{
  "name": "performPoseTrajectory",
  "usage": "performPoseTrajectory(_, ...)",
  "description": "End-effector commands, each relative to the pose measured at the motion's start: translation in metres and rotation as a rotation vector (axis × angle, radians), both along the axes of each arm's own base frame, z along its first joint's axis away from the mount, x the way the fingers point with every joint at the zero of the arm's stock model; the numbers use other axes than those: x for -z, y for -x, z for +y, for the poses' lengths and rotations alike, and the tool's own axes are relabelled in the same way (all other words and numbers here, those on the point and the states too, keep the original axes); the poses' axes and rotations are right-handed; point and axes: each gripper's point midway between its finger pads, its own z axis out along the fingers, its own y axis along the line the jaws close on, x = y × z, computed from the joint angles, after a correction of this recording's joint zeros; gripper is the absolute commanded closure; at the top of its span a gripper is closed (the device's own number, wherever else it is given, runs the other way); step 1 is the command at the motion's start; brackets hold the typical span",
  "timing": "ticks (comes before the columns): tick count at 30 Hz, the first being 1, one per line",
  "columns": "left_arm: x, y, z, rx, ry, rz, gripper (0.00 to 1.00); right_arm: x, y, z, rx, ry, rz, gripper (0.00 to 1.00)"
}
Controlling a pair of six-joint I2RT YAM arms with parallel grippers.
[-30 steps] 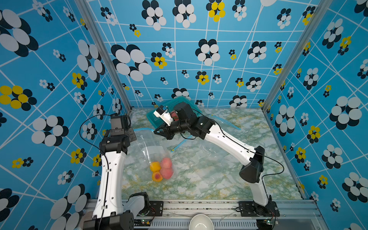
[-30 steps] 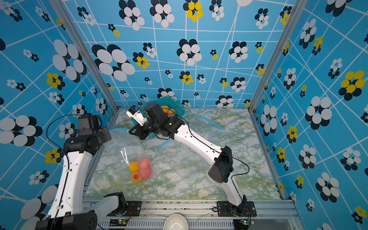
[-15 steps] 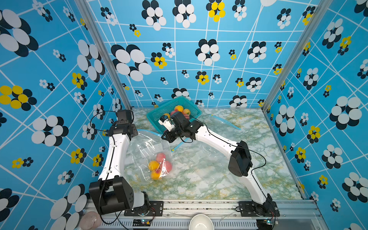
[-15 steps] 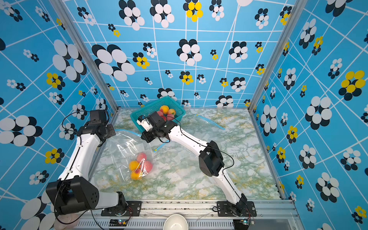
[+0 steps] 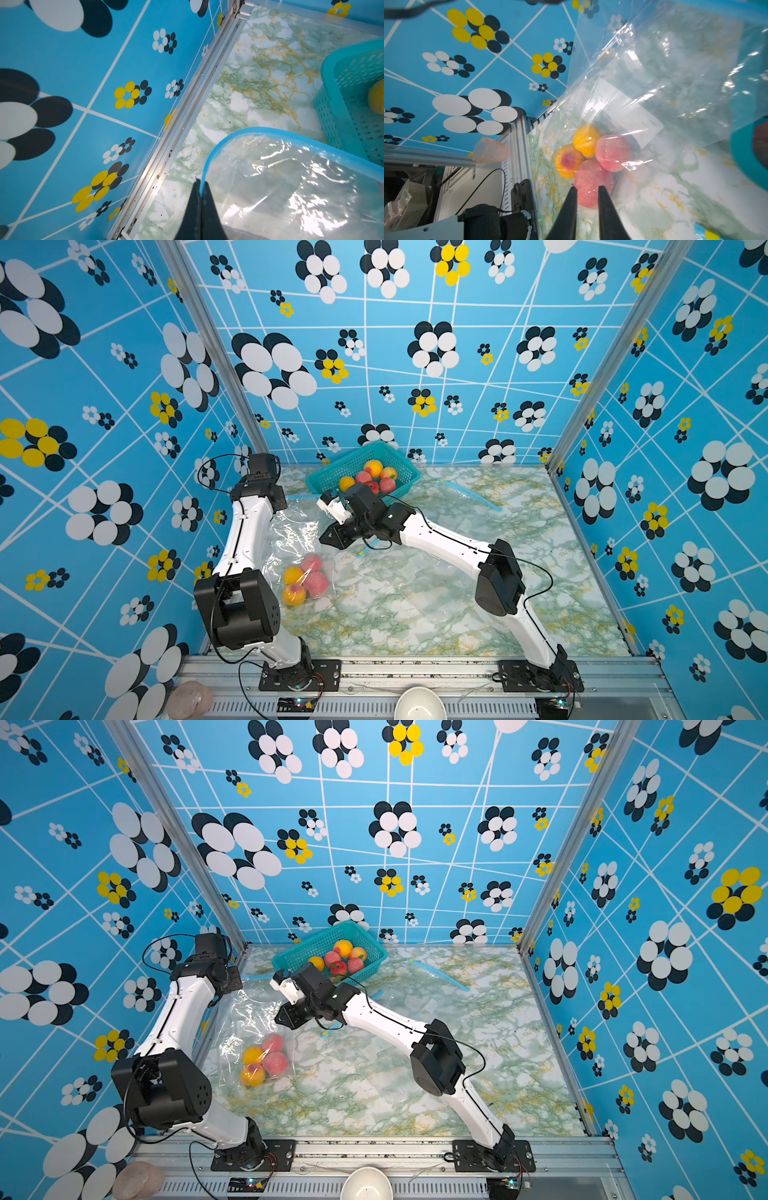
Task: Place the peach in a zip-top bag and seal the zipper
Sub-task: Place the zipper food storage bag at the center of the board, then adjust the zipper food storage bag at the center of the board.
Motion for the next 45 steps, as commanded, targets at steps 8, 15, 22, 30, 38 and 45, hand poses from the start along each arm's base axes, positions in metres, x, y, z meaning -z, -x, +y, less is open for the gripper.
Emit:
performPoseTrajectory(8, -0.021, -0.003, 0.003, -0.075, 0.037, -0.060, 0.28, -0.044, -0.064, -0.069, 0.192, -0.027, -0.044, 0.58)
performPoseTrajectory(15, -0.047, 0.007, -0.091, 0.122, 0.267, -0.202, 0.32, -0.041, -0.069, -0.112, 0.267, 0.013, -0.045, 0.55)
performPoseTrajectory(22, 0.052, 0.035, -0.158, 0.117, 0.354, -0.121, 0.33, -0.037, -0.062, -0.134, 0.297, 0.018, -0.030, 0.54)
performPoseTrajectory(30, 0.137, 0.065, -0.158, 0.063, 0.344, 0.021, 0.43, -0.031, -0.051, -0.143, 0.290, 0.016, -0.012, 0.53)
performPoseTrajectory(38, 0.154, 0.110, -0.168, 0.102, 0.246, 0.130, 0.44, -0.033, -0.050, -0.139, 0.276, 0.003, 0.005, 0.53)
performPoseTrajectory(45, 0.167, 0.160, -0.163, 0.087, 0.271, 0.215, 0.45, -0.037, -0.048, -0.139, 0.264, 0.008, -0.002, 0.52)
